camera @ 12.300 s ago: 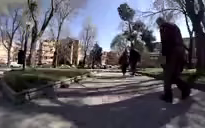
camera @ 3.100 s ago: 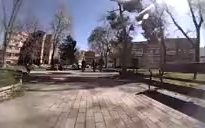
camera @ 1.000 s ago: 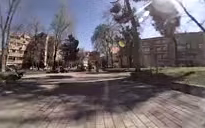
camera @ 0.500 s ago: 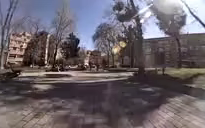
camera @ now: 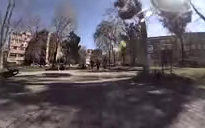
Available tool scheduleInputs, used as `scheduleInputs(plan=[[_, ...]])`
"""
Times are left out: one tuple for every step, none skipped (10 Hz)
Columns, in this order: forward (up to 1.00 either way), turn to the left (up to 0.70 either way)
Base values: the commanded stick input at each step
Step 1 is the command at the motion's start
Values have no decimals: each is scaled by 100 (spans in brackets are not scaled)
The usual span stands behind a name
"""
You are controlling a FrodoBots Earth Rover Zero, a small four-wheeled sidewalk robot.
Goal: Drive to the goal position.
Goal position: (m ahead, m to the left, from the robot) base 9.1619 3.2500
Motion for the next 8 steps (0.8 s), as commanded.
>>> scheduleInputs(plan=[[85, 0], [85, 0], [85, 0], [85, 0], [85, 0], [85, 0], [85, 0], [85, 0]])
